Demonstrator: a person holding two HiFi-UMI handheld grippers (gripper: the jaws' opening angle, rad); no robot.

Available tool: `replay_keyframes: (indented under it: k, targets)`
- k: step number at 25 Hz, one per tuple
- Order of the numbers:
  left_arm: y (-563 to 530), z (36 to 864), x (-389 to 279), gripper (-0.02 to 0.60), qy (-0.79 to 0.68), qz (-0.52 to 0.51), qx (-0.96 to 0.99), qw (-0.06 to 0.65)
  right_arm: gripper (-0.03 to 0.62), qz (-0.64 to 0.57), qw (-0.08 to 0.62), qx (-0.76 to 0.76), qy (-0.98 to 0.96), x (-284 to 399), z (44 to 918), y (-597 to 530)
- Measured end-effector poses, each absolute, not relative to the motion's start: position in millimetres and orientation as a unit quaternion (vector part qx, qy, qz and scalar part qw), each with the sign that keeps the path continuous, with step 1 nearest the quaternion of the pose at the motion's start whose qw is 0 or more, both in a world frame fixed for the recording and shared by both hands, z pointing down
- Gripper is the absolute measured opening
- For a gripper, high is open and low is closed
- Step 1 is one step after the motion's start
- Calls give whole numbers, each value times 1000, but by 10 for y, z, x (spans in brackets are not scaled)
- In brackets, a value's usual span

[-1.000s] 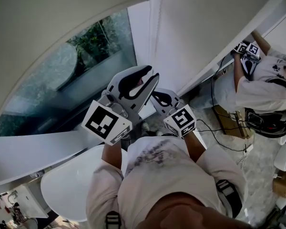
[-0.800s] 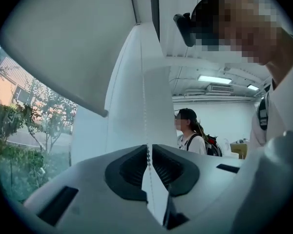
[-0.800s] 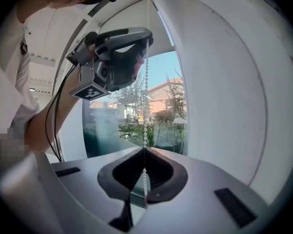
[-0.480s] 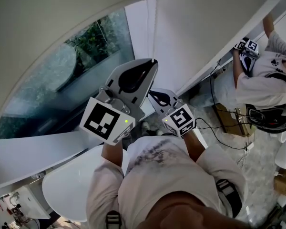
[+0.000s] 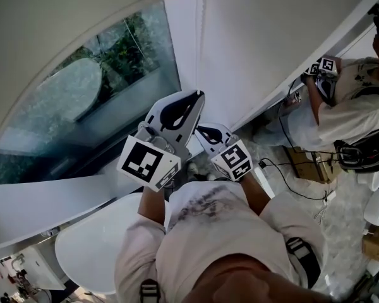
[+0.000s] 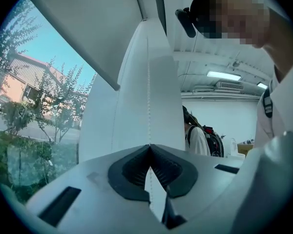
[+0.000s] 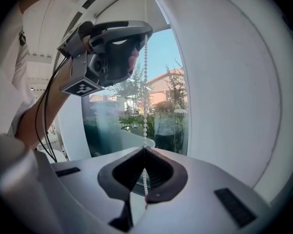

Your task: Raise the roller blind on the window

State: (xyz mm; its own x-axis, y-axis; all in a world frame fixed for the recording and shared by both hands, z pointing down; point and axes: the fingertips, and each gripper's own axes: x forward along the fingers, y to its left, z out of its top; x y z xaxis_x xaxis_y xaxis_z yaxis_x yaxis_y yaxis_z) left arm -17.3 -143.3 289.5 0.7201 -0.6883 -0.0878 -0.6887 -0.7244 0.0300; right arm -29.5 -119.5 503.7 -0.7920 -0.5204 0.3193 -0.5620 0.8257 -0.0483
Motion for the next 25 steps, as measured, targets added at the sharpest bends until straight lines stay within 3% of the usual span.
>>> replay_keyframes:
  k: [25]
  targets:
    - [-1346,3797,-82,8,396,22,-915,-67,61,122,228,270,-927,-191,5913,-1082]
